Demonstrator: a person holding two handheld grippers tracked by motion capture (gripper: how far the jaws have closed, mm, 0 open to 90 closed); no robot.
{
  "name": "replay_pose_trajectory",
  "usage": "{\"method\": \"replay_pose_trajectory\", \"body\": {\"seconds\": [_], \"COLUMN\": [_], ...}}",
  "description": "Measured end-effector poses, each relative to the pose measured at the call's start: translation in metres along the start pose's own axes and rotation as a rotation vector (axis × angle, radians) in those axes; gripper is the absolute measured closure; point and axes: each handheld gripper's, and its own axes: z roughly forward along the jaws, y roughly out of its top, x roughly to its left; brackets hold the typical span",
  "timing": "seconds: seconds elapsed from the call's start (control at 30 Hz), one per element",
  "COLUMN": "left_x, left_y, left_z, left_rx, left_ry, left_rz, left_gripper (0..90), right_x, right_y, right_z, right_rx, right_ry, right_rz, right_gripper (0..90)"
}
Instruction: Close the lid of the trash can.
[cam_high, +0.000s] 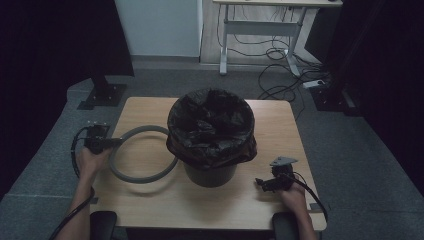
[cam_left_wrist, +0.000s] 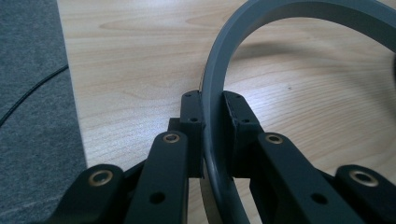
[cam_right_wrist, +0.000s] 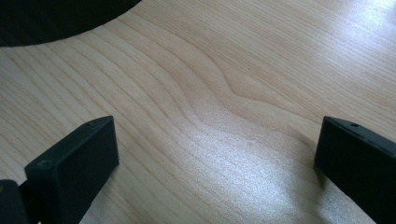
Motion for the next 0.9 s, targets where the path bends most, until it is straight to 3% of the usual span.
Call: {"method": "replay_pose_trajectory", "body": {"seconds": [0.27, 0.9], "left_x": [0.005, 0.007], "left_y": [0.014, 0.045], "left_z": [-0.024, -0.071], "left_rx": [-0.001, 0.003], "left_ry": [-0.023, -0.034], "left_rz": [-0.028, -0.035], "left_gripper": [79.1, 79.1], "right_x": [0.0, 0.0], "right_y": [0.0, 0.0], "right_z": [0.0, 0.0], "right_rx": [0.0, 0.0], "right_ry": [0.0, 0.0], "right_rz": [0.0, 0.0], "right_gripper": [0.0, 0.0]}}
